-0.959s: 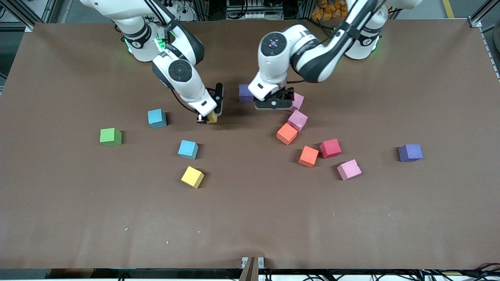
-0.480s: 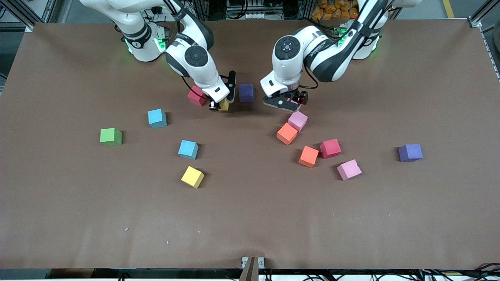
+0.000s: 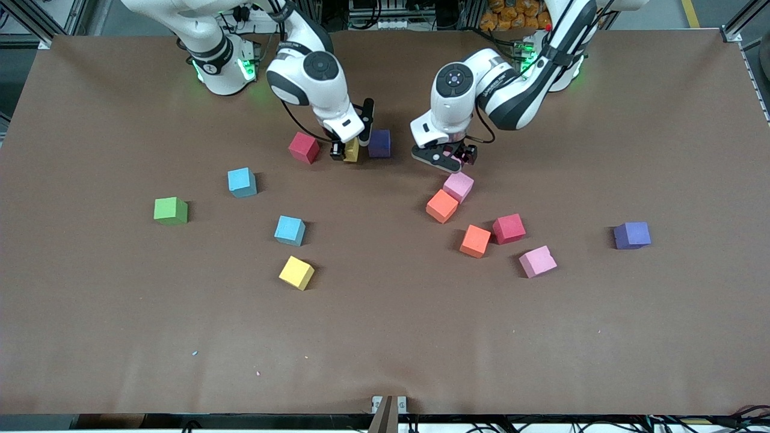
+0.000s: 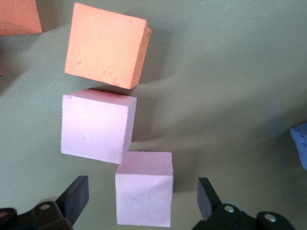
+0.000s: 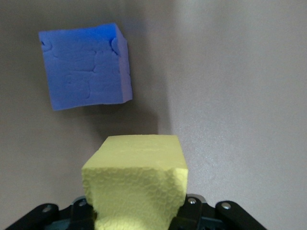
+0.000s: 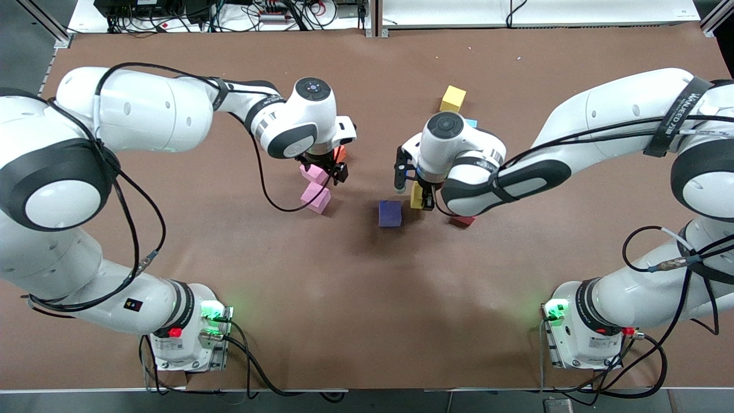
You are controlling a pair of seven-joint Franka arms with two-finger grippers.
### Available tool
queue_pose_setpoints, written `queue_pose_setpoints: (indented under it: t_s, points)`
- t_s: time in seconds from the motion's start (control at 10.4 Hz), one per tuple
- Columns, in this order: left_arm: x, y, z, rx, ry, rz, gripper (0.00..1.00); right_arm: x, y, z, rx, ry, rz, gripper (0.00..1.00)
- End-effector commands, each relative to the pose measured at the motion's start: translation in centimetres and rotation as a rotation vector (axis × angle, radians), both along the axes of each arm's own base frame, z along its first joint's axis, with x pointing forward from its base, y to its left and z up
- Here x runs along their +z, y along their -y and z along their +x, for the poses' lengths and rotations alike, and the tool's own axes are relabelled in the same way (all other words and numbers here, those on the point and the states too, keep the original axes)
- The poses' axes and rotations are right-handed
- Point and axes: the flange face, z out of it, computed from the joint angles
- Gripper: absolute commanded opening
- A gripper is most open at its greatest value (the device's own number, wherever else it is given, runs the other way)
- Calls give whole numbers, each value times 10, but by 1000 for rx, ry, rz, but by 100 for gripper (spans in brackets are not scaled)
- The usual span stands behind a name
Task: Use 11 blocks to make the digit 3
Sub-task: 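Grasp the lavender-pink cube with the left gripper while the right holds yellow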
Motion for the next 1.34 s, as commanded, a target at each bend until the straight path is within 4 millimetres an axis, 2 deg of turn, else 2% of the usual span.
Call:
queue_pose_setpoints:
  t_s: [0.0, 0.19, 0.38, 1.25]
  points:
    - [-2, -14, -6, -22, 30, -16, 100, -7, 1, -5, 7, 9, -9, 0]
    - [-7, -16, -8, -22, 24, -16, 100, -17, -1, -9, 16, -14, -8, 0]
    - [-14, -21, -12, -19, 13, -8, 100, -19, -9, -15, 33, -18, 10, 0]
    - [-45, -30, -33, -6, 3, -49, 100, -34, -27, -11, 38, -62, 29, 0]
